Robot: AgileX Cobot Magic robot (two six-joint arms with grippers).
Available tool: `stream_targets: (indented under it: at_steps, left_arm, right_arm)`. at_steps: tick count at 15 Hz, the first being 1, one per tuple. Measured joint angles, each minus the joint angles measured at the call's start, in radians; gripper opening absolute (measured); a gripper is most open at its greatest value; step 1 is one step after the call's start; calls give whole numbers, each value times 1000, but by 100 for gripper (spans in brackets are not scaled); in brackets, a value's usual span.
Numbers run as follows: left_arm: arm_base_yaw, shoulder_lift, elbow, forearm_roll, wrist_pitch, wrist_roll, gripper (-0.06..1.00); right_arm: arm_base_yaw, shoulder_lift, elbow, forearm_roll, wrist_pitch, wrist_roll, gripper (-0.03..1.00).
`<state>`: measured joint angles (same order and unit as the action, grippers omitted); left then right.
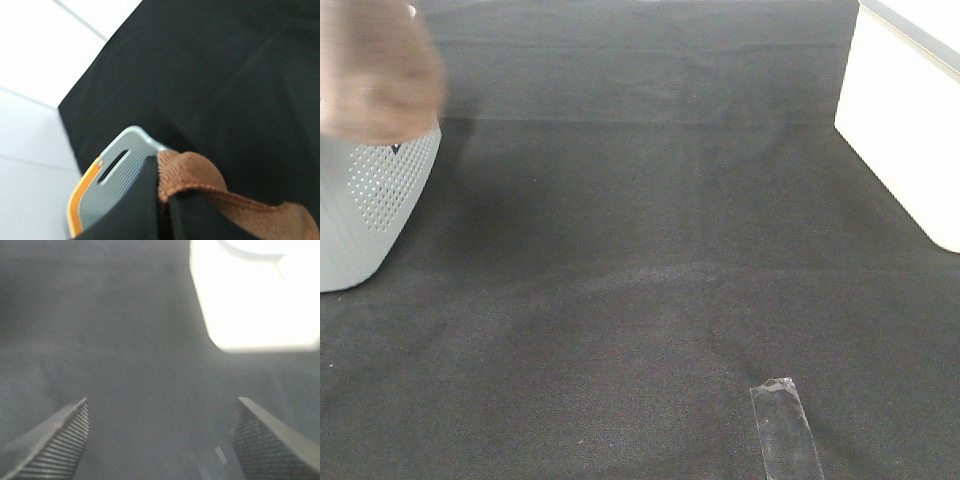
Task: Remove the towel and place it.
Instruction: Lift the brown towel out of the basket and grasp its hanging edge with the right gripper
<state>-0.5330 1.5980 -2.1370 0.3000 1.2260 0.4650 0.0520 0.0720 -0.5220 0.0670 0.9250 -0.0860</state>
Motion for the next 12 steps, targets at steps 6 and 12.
stream_targets:
  at_steps: [6, 12]
  left_arm:
    - [-180, 12, 0, -4, 4, 0, 0]
    - [-200, 23, 0, -144, -33, 0, 0]
  right_arm:
    - [0, 478, -4, 778, -313, -864, 76]
    - [0, 1053, -7, 1579, -50, -1834, 76]
